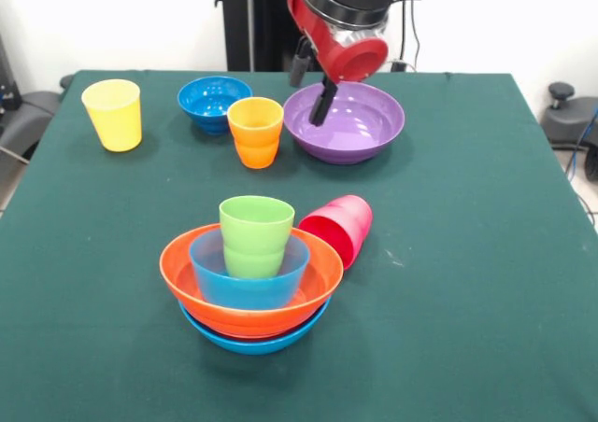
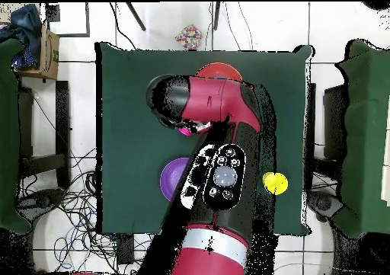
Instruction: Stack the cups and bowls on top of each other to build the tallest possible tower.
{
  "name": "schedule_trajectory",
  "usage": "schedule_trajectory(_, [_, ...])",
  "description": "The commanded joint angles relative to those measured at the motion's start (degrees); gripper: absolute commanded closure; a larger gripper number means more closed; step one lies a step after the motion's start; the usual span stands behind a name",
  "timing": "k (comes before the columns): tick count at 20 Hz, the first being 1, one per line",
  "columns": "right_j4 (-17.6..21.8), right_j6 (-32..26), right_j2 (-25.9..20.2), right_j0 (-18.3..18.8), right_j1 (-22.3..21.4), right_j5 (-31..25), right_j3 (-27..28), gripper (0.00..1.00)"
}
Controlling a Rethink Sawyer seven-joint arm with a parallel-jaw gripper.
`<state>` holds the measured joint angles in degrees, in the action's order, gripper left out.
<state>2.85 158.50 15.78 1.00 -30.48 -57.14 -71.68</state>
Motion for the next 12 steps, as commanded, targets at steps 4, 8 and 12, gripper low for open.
schedule_trajectory(4, [7.5, -18.6, -8.7, 3.2, -2.1, 4.8, -9.7, 0.00])
schedule_trajectory(8, [8.5, -17.5, -9.7, 3.9, -3.5, 6.3, -12.6, 0.00])
schedule_trajectory(12, [9.1, -16.9, -10.8, 4.9, -5.2, 7.9, -15.5, 0.00])
